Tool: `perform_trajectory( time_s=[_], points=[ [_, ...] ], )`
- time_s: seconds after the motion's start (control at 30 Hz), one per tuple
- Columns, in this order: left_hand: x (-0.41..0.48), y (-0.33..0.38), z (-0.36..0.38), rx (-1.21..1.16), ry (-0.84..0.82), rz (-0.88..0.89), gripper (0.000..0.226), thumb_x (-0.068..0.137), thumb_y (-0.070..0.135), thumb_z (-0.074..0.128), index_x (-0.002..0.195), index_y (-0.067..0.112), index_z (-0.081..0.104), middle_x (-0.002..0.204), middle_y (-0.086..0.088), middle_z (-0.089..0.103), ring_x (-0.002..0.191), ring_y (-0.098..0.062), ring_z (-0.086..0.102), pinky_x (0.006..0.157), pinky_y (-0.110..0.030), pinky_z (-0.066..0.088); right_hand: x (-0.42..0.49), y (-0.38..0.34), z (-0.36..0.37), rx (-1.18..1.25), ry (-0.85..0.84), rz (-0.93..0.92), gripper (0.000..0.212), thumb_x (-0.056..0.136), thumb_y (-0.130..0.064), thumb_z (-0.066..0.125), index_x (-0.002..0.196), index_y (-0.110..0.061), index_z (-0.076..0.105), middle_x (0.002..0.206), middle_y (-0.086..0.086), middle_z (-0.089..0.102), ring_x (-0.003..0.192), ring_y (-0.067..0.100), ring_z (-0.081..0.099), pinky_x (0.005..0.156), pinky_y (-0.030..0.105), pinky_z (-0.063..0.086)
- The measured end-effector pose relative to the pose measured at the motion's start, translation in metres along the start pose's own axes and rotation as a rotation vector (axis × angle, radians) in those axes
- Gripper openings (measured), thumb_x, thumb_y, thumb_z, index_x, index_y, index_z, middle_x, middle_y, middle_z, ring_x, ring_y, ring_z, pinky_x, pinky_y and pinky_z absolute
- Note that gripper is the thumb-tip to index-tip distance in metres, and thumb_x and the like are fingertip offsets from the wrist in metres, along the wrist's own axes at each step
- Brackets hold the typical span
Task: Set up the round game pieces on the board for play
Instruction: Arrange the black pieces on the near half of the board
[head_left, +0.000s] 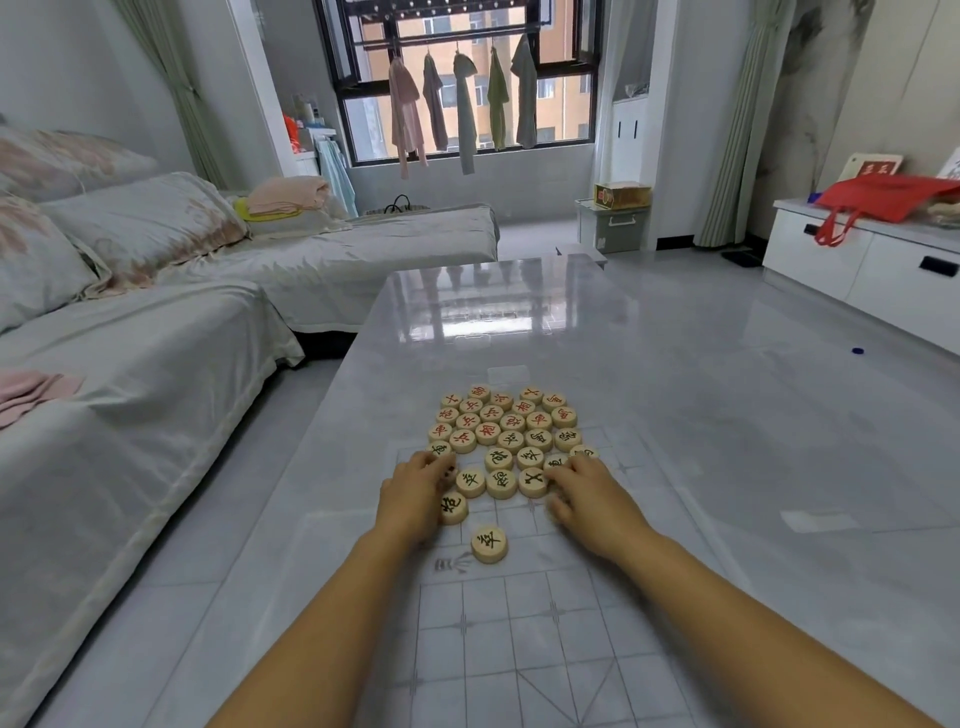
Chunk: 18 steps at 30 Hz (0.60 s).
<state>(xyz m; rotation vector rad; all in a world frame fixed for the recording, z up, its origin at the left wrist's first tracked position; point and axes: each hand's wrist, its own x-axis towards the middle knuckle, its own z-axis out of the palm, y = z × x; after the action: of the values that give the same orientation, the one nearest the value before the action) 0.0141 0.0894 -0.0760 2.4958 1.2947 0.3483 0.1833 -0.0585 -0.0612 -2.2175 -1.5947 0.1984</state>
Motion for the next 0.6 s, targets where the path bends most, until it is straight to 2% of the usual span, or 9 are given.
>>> perform_trajectory(
  time_s=[0.07,0.1,0.17,0.23,0.33,0.43,0.53,0.6],
  points=[
    [0.007,-0.002,-0.002,-0.016,-0.002,0.002,0.016,0.092,0.036,0.047,0.101,0.026,0.055,0.118,-0.006,0.056,0.107,-0.029,0.052,0.088,-0.039,0.042,0.015,-0.005,0.004,-0.075,0.001,0.005,0.032,0.092,-0.027,0.046,0.120,-0.012,0.052,0.125,0.008,0.045,0.113,0.025,0.044,0.084,0.033,0.043],
    [0.011,-0.004,-0.003,0.017,0.015,0.010,0.019,0.089,0.040,0.050,0.095,0.023,0.055,0.109,-0.006,0.057,0.100,-0.029,0.053,0.080,-0.038,0.041,0.021,-0.008,0.006,-0.098,-0.002,0.020,0.029,0.092,-0.028,0.047,0.114,-0.011,0.054,0.124,0.008,0.045,0.110,0.025,0.046,0.080,0.033,0.043],
    [0.016,-0.009,-0.007,0.052,-0.050,0.028,0.025,0.089,0.037,0.050,0.109,0.022,0.056,0.105,-0.002,0.050,0.096,-0.028,0.050,0.077,-0.033,0.038,0.031,-0.014,0.006,-0.144,-0.030,0.061,0.026,0.090,-0.029,0.048,0.106,-0.009,0.056,0.123,0.009,0.046,0.107,0.026,0.048,0.076,0.035,0.043],
    [0.014,-0.012,-0.012,0.058,-0.048,0.008,0.033,0.090,0.033,0.050,0.122,0.023,0.053,0.113,-0.004,0.045,0.102,-0.028,0.050,0.086,-0.033,0.041,0.038,-0.018,0.005,-0.192,-0.056,0.082,0.028,0.088,-0.032,0.051,0.104,-0.010,0.056,0.124,0.009,0.045,0.107,0.028,0.049,0.076,0.036,0.042],
    [-0.005,-0.015,-0.022,-0.037,0.003,-0.075,0.033,0.086,0.031,0.058,0.116,0.017,0.054,0.120,-0.007,0.050,0.105,-0.026,0.053,0.093,-0.039,0.043,0.039,-0.019,0.005,-0.222,-0.060,0.077,0.029,0.088,-0.033,0.051,0.108,-0.013,0.056,0.124,0.008,0.047,0.108,0.028,0.050,0.084,0.038,0.043],
    [-0.040,-0.013,-0.032,-0.211,0.070,-0.114,0.032,0.081,0.029,0.067,0.107,0.015,0.056,0.106,-0.005,0.055,0.087,-0.019,0.056,0.085,-0.036,0.049,0.033,-0.017,0.003,-0.248,-0.042,0.079,0.031,0.087,-0.036,0.053,0.109,-0.014,0.056,0.123,0.006,0.049,0.111,0.027,0.049,0.095,0.040,0.039],
    [-0.094,-0.001,-0.033,-0.255,0.018,-0.088,0.040,0.080,0.033,0.068,0.115,0.022,0.054,0.100,0.003,0.052,0.087,-0.014,0.054,0.084,-0.030,0.049,0.022,-0.017,0.003,-0.222,-0.062,0.062,0.029,0.085,-0.034,0.053,0.107,-0.016,0.054,0.119,0.005,0.054,0.109,0.025,0.050,0.097,0.041,0.034],
    [-0.134,0.010,-0.026,-0.239,-0.028,-0.054,0.041,0.075,0.042,0.068,0.111,0.029,0.056,0.097,0.010,0.051,0.094,-0.016,0.053,0.087,-0.030,0.048,0.014,-0.022,-0.001,-0.183,-0.016,0.032,0.028,0.084,-0.032,0.055,0.106,-0.017,0.053,0.116,0.005,0.055,0.105,0.025,0.050,0.096,0.039,0.034]
  ],
)
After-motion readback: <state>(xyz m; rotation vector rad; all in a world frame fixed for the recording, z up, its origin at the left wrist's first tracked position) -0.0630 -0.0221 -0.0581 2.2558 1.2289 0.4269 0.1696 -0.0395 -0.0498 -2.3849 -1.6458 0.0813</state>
